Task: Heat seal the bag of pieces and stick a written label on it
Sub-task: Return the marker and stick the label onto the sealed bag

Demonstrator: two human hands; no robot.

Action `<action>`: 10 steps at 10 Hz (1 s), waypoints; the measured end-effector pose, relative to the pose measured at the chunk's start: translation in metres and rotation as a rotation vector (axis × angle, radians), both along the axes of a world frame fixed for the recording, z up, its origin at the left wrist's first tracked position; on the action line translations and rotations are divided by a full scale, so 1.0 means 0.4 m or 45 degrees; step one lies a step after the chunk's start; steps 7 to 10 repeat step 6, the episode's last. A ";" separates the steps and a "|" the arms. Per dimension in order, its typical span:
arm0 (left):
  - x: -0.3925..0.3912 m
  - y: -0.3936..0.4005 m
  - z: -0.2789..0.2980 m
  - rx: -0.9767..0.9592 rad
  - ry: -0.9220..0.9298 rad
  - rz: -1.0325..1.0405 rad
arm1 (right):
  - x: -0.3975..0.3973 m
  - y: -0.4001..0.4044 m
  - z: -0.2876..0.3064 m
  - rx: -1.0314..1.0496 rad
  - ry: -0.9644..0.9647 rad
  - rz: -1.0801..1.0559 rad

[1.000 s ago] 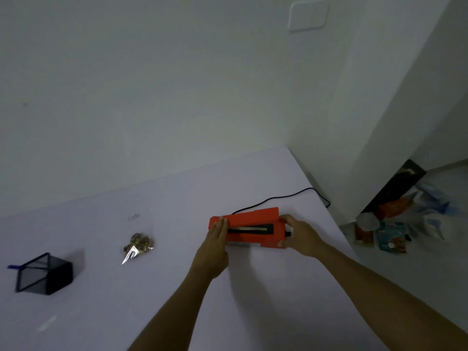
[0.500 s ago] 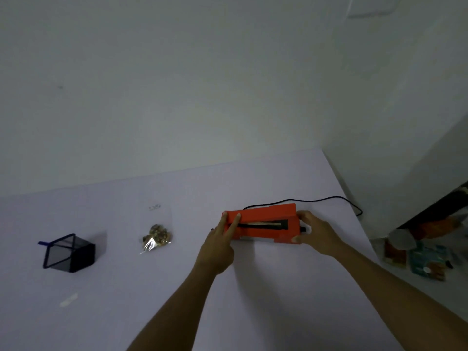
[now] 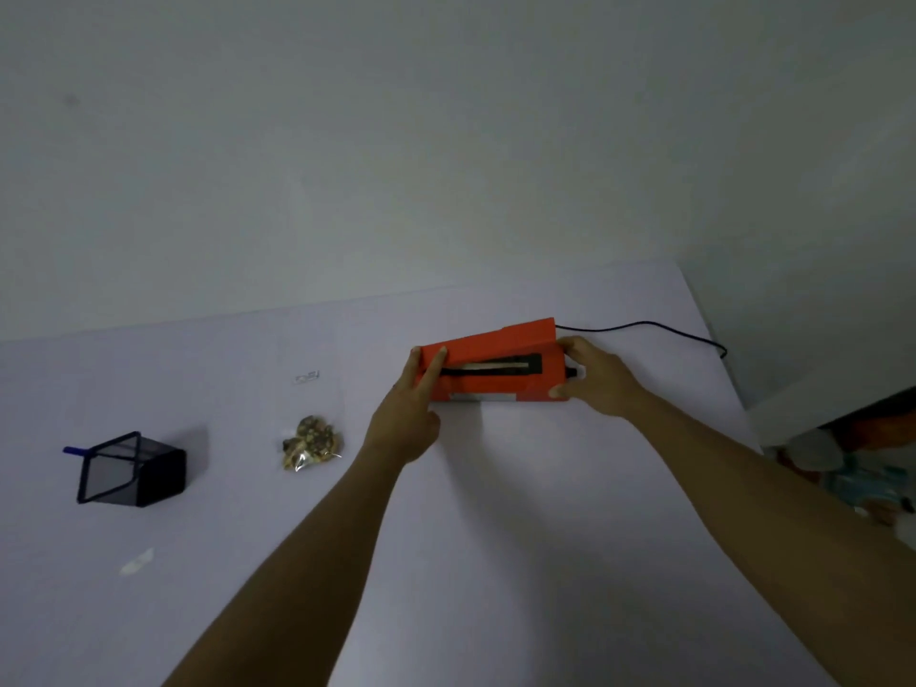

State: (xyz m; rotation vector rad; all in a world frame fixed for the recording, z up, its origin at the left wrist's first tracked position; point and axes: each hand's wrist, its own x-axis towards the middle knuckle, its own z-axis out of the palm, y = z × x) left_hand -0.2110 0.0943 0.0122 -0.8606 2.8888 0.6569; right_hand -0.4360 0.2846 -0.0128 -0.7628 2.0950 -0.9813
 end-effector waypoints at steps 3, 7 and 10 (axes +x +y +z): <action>-0.004 -0.026 -0.001 -0.005 -0.010 -0.005 | 0.011 -0.041 0.007 0.046 -0.023 -0.058; 0.061 0.014 -0.004 0.005 0.016 -0.006 | 0.230 0.030 -0.008 0.269 0.142 -0.426; 0.061 0.014 -0.004 0.005 0.016 -0.006 | 0.230 0.030 -0.008 0.269 0.142 -0.426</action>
